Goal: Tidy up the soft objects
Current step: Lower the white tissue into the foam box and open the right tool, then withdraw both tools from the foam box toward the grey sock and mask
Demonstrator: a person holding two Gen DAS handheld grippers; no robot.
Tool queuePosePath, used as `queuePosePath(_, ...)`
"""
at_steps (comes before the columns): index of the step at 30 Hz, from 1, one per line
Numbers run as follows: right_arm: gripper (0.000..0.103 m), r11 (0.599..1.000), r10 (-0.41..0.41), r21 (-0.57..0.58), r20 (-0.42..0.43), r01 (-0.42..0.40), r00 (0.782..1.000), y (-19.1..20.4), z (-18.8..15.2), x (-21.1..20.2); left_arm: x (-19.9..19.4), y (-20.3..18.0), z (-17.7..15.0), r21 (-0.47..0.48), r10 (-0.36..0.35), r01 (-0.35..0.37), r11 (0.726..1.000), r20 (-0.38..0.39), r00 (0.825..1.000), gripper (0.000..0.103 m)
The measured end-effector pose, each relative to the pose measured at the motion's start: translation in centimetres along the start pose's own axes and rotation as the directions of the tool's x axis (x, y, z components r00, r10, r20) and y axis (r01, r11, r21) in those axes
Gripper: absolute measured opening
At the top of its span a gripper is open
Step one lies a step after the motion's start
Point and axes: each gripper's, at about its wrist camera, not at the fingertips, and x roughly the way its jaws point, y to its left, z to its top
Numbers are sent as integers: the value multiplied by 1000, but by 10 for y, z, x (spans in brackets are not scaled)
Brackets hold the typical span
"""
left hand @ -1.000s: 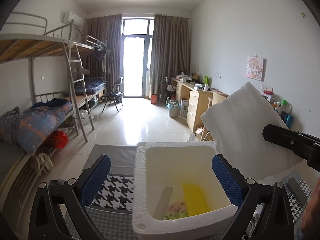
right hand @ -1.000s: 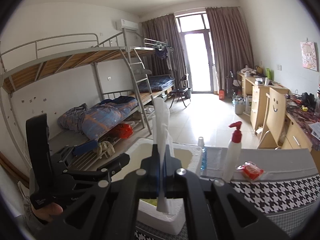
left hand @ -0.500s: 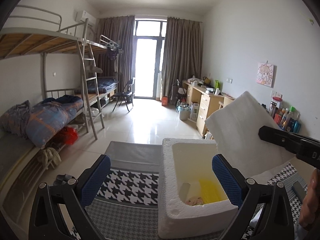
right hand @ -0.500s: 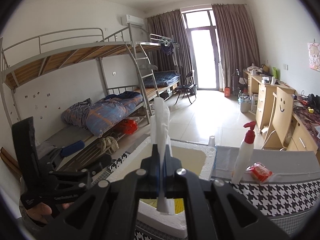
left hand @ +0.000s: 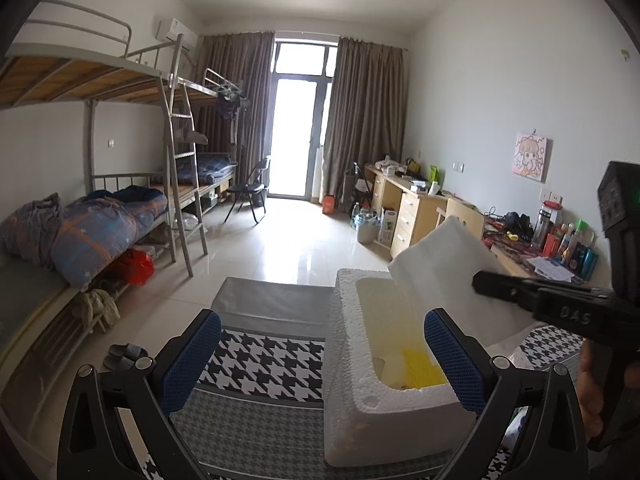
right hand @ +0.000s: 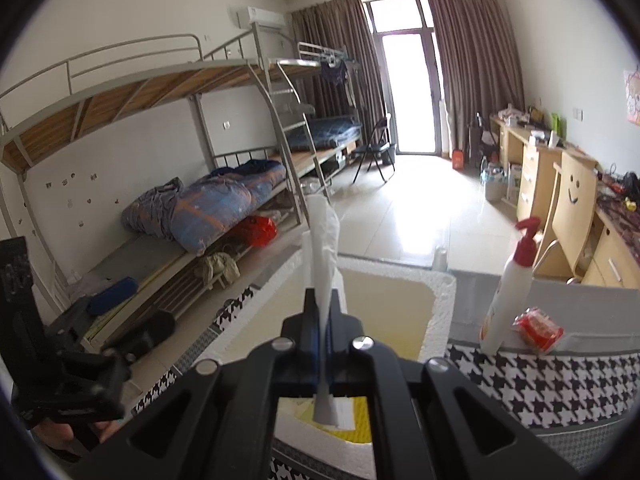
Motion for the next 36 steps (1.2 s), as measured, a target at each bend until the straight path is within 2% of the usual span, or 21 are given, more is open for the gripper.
queuePosePath(11, 7, 1000, -28, -16, -92, 26, 995, 3, -9, 23, -3, 11, -6, -16, -2, 2, 1000, -7, 1000, 102)
queuePosePath(12, 13, 999, -30, -20, -103, 29, 994, 4, -10, 25, -4, 11, -6, -17, -2, 2, 1000, -5, 1000, 102)
queuePosePath(13, 26, 999, -31, -24, -109, 29, 994, 4, -11, 27, -4, 12, -6, -19, -4, 4, 1000, -4, 1000, 102)
queuePosePath(14, 46, 999, -32, -28, -110, 30, 993, 7, -12, 27, -5, 13, -6, -19, -6, 6, 1000, -4, 1000, 102)
queuePosePath(16, 71, 999, -35, -35, -98, 32, 995, 8, -14, 26, -5, 13, -7, -20, -5, 5, 1000, -3, 1000, 102)
queuePosePath(17, 74, 999, -38, -42, -86, 35, 996, 9, -15, 24, -5, 14, -7, -21, -6, 6, 1000, -4, 1000, 102)
queuePosePath(21, 79, 996, -58, -75, -102, 50, 993, 14, -17, 25, -6, 15, -8, -22, -12, 12, 1000, -4, 1000, 102)
queuePosePath(25, 81, 993, -60, -108, -78, 51, 995, 19, -19, 21, -8, 15, -8, -17, -12, 12, 1000, -4, 1000, 102)
queuePosePath(28, 90, 994, -45, -101, -42, 41, 998, 18, -17, 11, -10, 14, -9, -16, -8, 8, 1000, -5, 1000, 102)
queuePosePath(36, 91, 995, -47, -85, -16, 46, 999, 15, -18, 0, -20, 3, -7, 5, -12, 12, 1000, 8, 1000, 102)
